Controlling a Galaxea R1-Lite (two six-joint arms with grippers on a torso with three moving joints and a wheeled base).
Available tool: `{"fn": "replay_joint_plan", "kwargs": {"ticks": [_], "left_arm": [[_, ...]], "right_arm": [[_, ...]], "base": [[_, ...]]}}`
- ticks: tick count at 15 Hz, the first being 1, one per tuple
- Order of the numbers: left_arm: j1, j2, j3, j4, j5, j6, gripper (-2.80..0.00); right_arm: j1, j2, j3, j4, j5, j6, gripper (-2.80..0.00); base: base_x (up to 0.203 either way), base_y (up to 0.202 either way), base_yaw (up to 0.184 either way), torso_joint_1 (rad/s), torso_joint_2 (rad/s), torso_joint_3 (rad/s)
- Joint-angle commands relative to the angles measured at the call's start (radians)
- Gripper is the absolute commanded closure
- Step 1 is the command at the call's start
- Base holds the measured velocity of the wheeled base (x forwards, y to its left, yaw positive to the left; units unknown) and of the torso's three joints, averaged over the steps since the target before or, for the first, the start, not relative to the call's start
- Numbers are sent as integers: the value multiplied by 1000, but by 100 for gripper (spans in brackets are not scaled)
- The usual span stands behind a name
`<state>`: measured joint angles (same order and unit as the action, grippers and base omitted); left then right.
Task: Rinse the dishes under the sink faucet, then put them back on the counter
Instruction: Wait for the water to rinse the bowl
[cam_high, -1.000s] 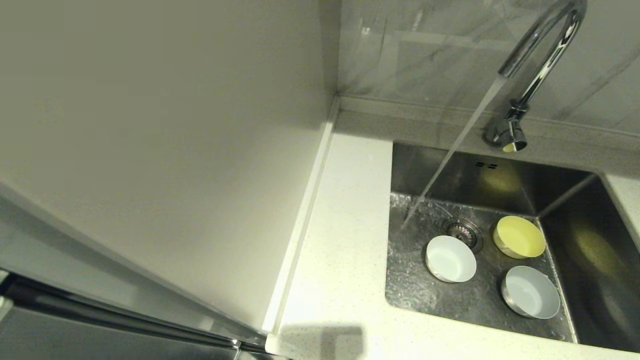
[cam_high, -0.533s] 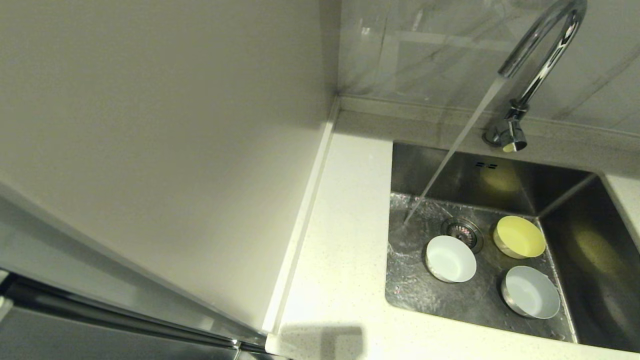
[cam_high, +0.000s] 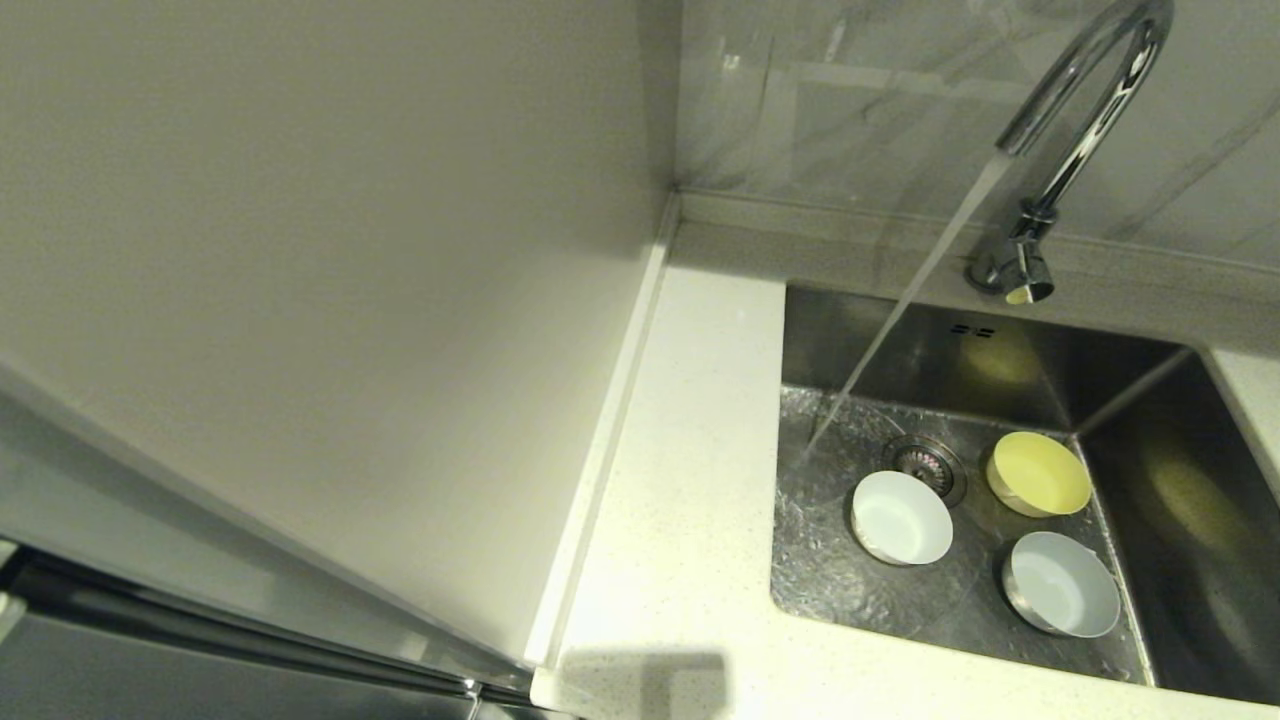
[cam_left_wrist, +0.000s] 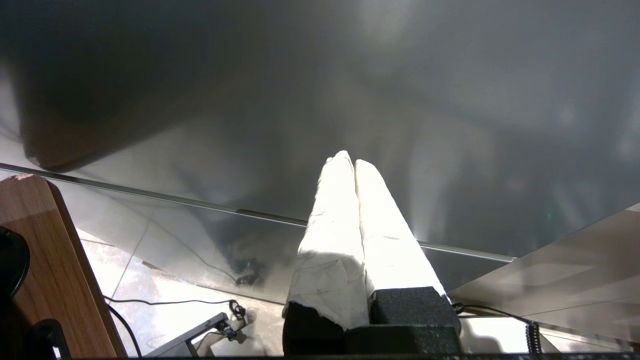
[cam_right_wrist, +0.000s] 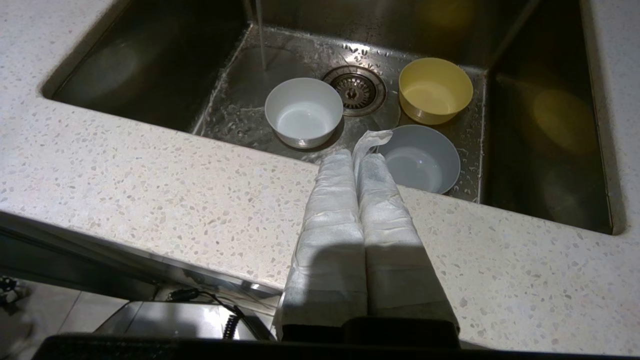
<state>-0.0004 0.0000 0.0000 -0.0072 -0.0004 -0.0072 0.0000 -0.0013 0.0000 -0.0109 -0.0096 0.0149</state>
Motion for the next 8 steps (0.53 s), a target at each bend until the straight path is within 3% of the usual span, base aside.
{"fn": "replay_joint_plan", "kwargs": {"ticks": [1, 8], "left_arm": [[0, 0, 3, 0, 0, 0, 0], [0, 0, 3, 0, 2, 0, 0]], "right_arm": [[0, 0, 0, -1, 0, 0, 0], [0, 0, 0, -1, 0, 0, 0]], "base": [[0, 0, 0, 0, 0, 0], [0, 0, 0, 0, 0, 0]]}}
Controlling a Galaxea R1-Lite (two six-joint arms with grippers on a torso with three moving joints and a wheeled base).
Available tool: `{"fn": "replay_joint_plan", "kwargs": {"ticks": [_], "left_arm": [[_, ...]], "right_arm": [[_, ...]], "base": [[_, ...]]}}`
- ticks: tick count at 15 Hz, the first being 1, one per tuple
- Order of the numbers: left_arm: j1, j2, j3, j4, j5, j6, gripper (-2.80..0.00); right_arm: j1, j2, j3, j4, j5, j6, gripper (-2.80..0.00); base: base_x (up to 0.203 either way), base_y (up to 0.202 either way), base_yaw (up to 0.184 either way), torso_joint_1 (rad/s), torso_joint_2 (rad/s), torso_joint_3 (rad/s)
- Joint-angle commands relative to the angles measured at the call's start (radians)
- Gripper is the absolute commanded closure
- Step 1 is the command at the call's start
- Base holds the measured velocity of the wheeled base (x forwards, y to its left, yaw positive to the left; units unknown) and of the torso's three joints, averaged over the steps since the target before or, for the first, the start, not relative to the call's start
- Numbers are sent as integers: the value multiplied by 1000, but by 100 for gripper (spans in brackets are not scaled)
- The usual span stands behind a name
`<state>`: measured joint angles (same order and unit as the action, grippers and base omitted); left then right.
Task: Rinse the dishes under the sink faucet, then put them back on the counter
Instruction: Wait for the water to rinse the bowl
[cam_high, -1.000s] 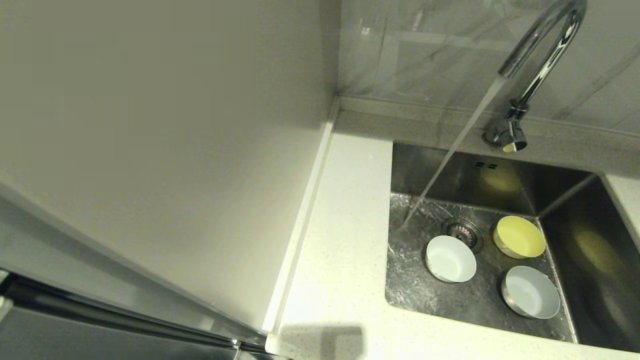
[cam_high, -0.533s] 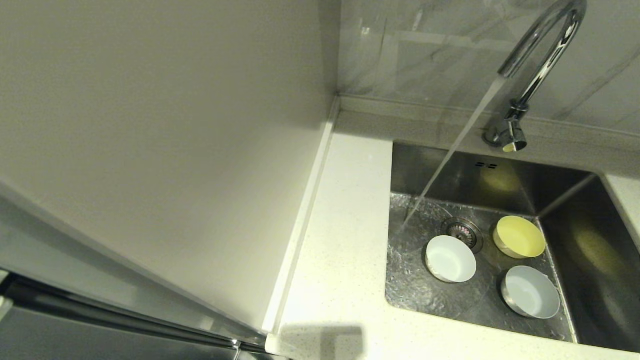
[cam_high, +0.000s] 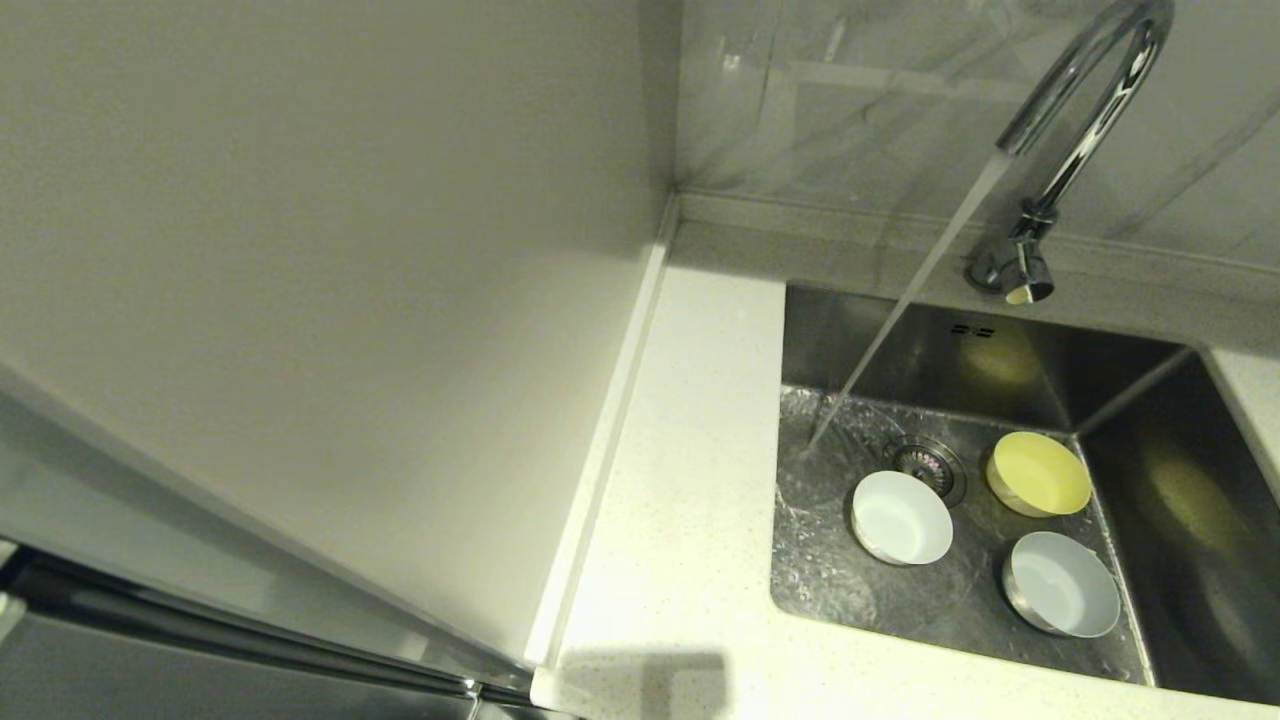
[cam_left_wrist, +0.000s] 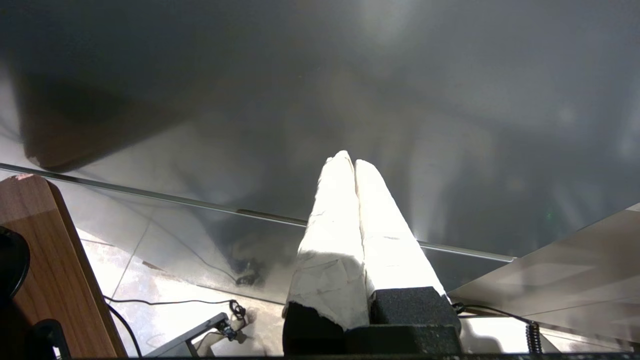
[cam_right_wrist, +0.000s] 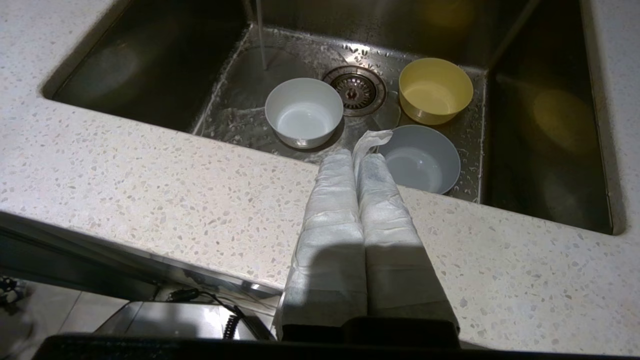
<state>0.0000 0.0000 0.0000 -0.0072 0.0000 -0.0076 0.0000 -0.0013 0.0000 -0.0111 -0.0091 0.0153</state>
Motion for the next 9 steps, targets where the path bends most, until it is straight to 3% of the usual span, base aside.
{"fn": "replay_joint_plan", "kwargs": {"ticks": [1, 9], "left_arm": [[-1, 0, 3, 0, 0, 0, 0], [0, 0, 3, 0, 0, 0, 0]], "right_arm": [[0, 0, 0, 0, 0, -1, 0], [0, 0, 0, 0, 0, 0, 0]], "base": [[0, 0, 0, 0, 0, 0], [0, 0, 0, 0, 0, 0]]}}
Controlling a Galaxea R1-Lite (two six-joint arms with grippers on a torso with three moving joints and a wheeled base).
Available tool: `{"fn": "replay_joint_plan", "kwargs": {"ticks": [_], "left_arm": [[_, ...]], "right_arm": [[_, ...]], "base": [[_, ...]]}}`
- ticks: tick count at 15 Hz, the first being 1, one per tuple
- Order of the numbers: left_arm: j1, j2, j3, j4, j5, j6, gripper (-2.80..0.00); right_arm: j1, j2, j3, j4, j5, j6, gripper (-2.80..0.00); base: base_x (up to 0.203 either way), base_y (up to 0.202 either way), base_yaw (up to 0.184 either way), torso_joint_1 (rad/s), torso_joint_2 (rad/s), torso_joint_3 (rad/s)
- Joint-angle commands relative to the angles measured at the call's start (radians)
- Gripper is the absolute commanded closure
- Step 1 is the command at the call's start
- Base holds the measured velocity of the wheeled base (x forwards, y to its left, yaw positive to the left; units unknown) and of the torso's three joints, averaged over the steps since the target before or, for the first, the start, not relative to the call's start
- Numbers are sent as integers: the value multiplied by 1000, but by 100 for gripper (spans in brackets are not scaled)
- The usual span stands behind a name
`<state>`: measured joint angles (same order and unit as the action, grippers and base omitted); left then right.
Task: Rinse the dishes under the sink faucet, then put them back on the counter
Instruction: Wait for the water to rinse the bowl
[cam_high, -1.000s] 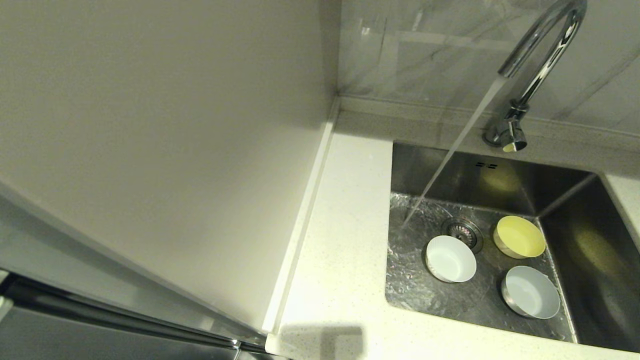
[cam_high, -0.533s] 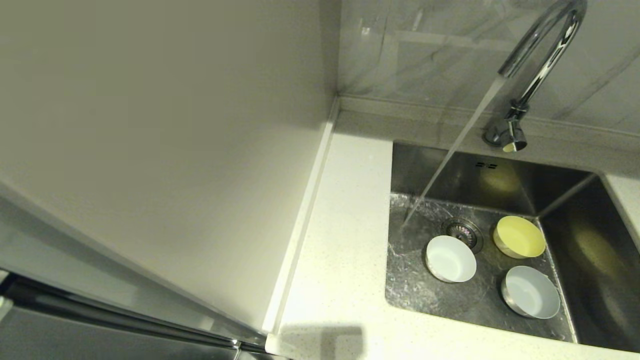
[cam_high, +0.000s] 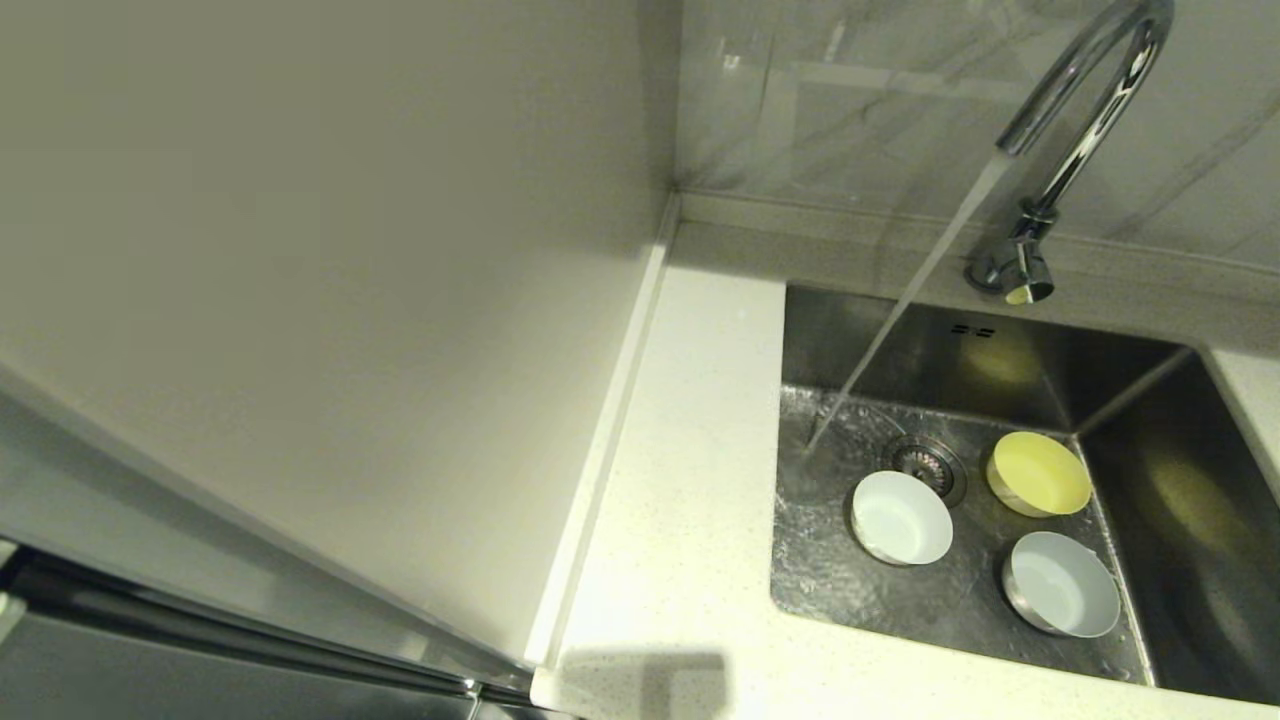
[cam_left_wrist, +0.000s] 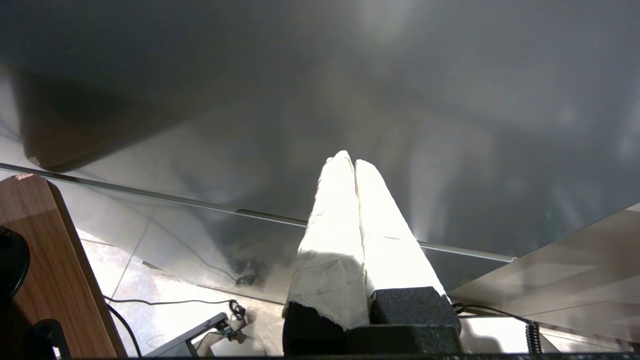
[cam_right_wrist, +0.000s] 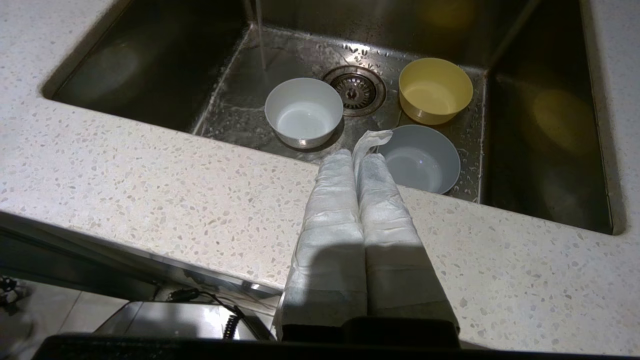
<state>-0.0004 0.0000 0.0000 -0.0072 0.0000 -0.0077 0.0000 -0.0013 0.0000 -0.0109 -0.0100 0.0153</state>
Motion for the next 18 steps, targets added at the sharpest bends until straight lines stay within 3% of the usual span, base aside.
{"fn": "replay_joint_plan", "kwargs": {"ticks": [1, 14, 16, 18], "left_arm": [[0, 0, 3, 0, 0, 0, 0], [0, 0, 2, 0, 0, 0, 0], [0, 0, 3, 0, 0, 0, 0], [0, 0, 3, 0, 0, 0, 0]], "right_arm": [[0, 0, 0, -1, -1, 0, 0], [0, 0, 0, 0, -2, -37, 0], [0, 12, -93, 8, 16, -27, 0], [0, 119, -278, 35, 70, 31, 0]], "base": [[0, 0, 0, 0, 0, 0], [0, 0, 0, 0, 0, 0], [0, 0, 0, 0, 0, 0], [0, 0, 0, 0, 0, 0]]}}
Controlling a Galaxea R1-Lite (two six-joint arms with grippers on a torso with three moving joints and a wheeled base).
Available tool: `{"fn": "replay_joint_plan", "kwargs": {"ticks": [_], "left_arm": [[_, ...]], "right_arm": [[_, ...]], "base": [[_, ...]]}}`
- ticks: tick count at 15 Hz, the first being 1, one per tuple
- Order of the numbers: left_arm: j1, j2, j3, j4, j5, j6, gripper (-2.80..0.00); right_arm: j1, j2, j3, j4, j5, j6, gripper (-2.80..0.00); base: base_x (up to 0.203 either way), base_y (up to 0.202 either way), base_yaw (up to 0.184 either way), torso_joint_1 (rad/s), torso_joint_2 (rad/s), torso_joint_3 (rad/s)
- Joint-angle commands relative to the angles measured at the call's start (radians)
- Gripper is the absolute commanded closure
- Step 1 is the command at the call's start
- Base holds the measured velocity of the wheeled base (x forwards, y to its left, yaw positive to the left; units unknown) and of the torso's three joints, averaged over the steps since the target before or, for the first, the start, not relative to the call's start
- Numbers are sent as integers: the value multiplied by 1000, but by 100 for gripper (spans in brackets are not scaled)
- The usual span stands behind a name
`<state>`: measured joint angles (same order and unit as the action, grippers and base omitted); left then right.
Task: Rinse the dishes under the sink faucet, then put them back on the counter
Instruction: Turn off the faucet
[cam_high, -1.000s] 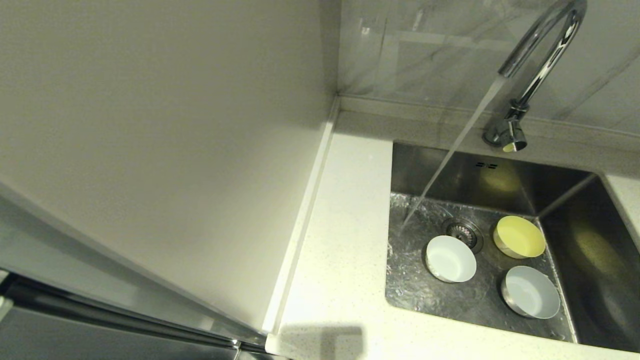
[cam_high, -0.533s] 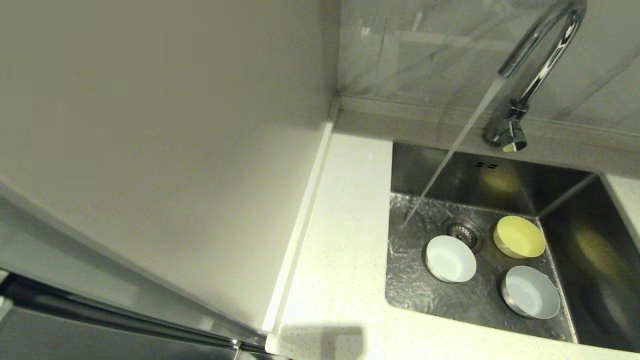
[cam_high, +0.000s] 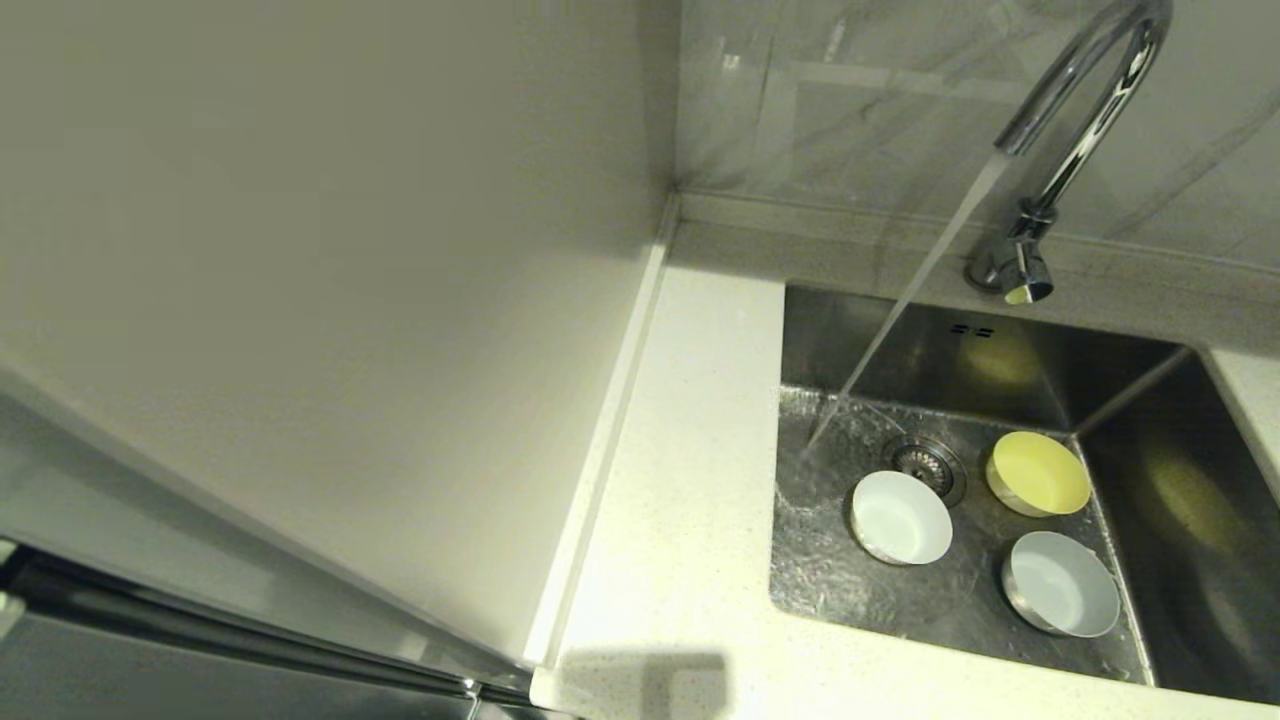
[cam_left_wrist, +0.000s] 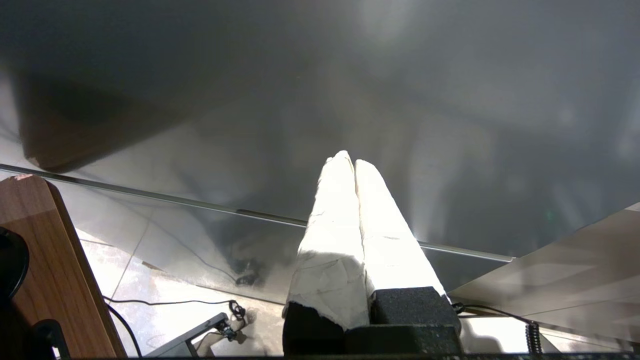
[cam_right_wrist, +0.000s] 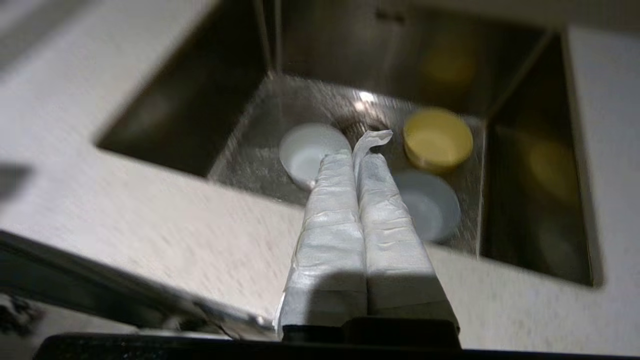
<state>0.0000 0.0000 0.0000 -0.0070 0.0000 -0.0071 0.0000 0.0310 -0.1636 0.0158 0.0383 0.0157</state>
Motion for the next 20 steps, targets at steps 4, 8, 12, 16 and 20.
{"fn": "replay_joint_plan", "kwargs": {"ticks": [4, 8, 12, 16, 20], "left_arm": [[0, 0, 3, -1, 0, -1, 0], [0, 0, 3, -1, 0, -1, 0], [0, 0, 2, -1, 0, -1, 0], [0, 0, 3, -1, 0, -1, 0], [0, 0, 3, -1, 0, -1, 0]], "right_arm": [[3, 497, -432, 24, 130, 279, 0], [1, 875, -586, -26, 237, 379, 0], [-88, 1172, -658, -123, 399, 483, 0], [-383, 1425, -730, -223, 806, 544, 0], [-559, 1590, -905, -277, 1162, 701, 0]], "base": [[0, 0, 0, 0, 0, 0], [0, 0, 0, 0, 0, 0], [0, 0, 0, 0, 0, 0], [0, 0, 0, 0, 0, 0], [0, 0, 0, 0, 0, 0]]}}
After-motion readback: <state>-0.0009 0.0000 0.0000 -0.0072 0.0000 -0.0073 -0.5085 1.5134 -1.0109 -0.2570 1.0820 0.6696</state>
